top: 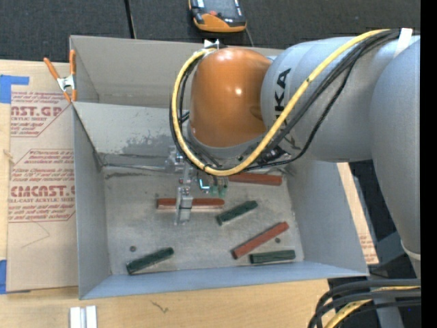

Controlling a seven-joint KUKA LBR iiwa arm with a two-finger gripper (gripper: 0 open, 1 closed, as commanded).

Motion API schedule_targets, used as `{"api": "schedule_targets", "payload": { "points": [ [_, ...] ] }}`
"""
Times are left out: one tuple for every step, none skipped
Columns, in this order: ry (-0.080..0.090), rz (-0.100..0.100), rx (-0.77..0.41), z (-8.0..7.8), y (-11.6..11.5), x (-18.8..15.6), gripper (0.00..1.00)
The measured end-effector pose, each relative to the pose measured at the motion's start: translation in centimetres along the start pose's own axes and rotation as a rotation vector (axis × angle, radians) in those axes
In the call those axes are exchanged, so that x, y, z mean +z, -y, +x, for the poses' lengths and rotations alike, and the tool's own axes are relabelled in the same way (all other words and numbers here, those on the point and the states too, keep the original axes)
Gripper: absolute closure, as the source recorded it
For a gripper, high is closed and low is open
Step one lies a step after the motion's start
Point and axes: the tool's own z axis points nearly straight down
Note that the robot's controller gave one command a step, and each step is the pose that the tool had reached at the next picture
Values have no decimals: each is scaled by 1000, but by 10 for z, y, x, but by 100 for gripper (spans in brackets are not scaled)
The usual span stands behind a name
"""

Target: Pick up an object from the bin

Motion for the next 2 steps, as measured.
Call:
{"api": "schedule_targets", "payload": {
  "points": [
    [8, -1, 2, -2, 1, -5, 0],
    [11, -3, 92, -16, 21, 51, 0]
  ]
}}
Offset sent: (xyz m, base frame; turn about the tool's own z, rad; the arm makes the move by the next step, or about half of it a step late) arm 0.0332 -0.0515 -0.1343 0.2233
